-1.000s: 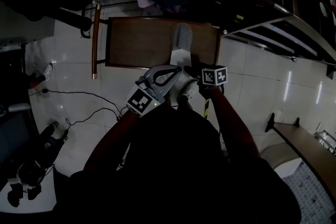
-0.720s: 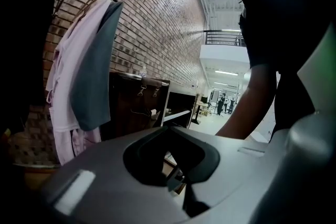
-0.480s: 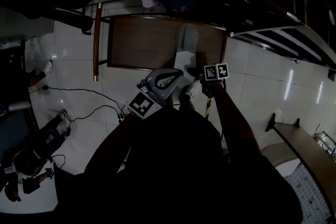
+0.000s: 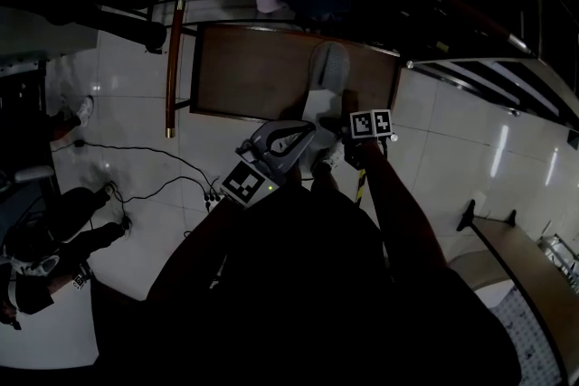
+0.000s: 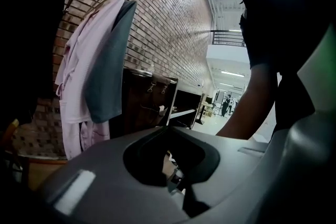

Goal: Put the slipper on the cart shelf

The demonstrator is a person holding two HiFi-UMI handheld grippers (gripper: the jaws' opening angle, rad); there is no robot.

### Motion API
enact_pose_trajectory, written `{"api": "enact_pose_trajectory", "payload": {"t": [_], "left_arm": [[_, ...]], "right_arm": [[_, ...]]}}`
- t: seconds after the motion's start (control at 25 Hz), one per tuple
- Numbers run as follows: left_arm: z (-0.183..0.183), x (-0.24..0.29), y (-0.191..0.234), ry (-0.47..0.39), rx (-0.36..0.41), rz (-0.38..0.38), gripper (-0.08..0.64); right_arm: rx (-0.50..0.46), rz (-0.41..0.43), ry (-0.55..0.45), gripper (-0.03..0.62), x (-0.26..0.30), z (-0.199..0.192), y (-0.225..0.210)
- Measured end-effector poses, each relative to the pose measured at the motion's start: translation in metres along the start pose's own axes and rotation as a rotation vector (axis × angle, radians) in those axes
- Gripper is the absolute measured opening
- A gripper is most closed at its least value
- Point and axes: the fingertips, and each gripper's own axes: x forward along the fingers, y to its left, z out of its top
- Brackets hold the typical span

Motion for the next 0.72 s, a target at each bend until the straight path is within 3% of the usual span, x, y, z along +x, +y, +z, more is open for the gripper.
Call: {"api": "enact_pose_trajectory", "payload": {"t": [0.12, 0.28, 0.56, 0.72], "left_arm": [[-0.003, -0.003, 0.002, 0.002, -0.01, 0.009, 0.002], [-0.005, -0.004, 0.002, 0.002, -0.013, 0.009, 0.002], [-0.003, -0.003, -0.005, -0.007, -0.022, 0.001, 0.002], [0.003, -0.003, -0.014, -0.009, -0.009, -0.009, 0.002]], "right_arm": [[-0.015, -0.005, -0.01, 0.134, 0.0, 0.0, 0.002], [-0.004, 0.031, -0.04, 0.078, -0.002, 0.002, 0.01], [-0.066, 0.043, -0.097, 0.066, -0.025, 0.003, 0.028], [-0.147, 0.021, -0.149, 0.066, -0.047, 0.007, 0.043]]}}
